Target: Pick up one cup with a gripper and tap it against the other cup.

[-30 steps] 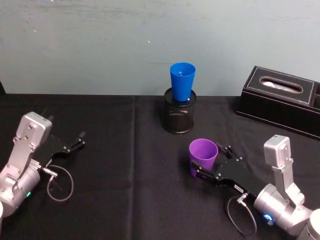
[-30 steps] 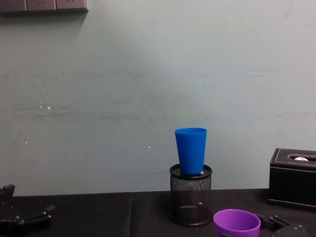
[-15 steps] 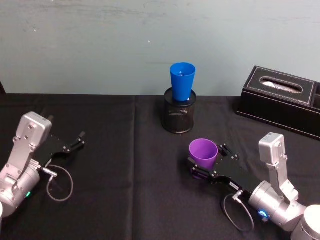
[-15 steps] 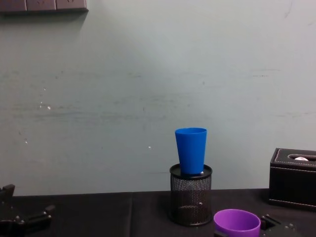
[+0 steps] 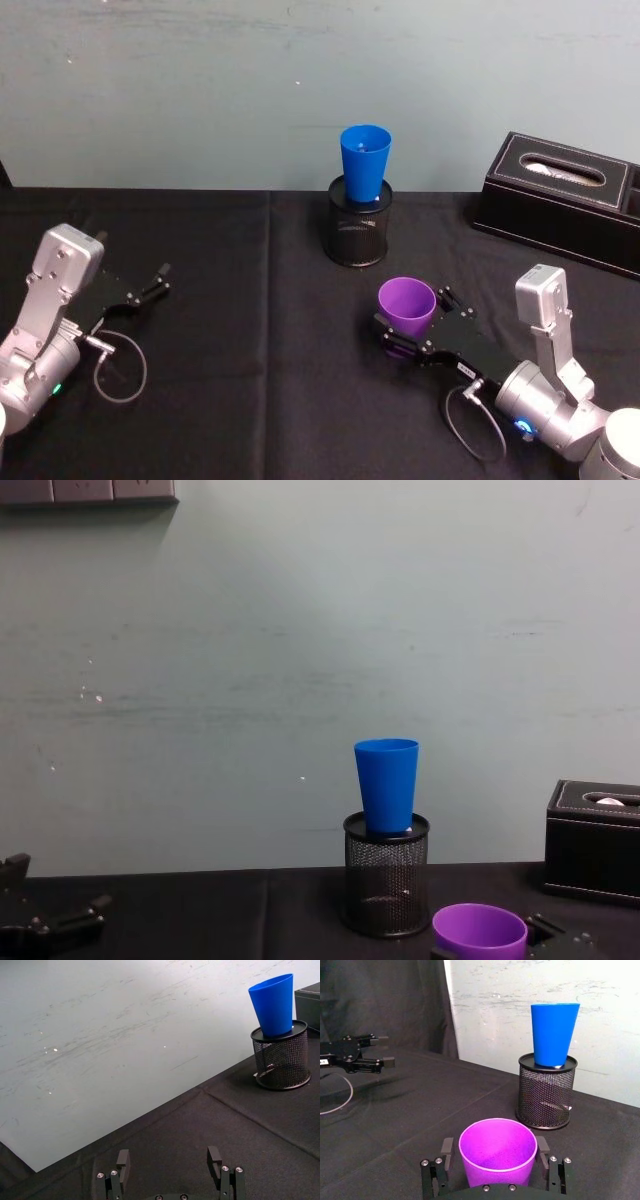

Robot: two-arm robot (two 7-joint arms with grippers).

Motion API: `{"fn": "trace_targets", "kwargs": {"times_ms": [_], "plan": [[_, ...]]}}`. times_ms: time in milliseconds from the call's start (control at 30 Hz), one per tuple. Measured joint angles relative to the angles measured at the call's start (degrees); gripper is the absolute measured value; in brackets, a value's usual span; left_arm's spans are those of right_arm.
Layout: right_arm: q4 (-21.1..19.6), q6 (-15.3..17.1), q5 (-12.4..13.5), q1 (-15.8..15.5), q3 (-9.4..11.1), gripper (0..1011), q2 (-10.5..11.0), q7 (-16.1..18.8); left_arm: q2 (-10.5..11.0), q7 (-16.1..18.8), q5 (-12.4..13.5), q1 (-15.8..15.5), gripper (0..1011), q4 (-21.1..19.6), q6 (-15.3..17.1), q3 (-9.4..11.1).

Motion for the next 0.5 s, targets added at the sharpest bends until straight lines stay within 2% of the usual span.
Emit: {"fn": "trace_targets", "kwargs": {"times_ms": [233,433,500], "plan": [[-0.11,0.11,0.0,-0.03,0.0,1003,0.04,0.0,0.0,0.0,0.0,0.0,1011,0.0,0.0,0.0],[-0.15,0.15,0.0,-0.06,0.0,889,0.07,-0.01,0.0,0.0,0.0,0.0,1011,0.0,0.0,0.0],[-0.17,0.16,0.0,-0.08,0.0,817,0.08,-0.01,0.0,0.0,0.0,0.0,1011,0.0,0.0,0.0]]}}
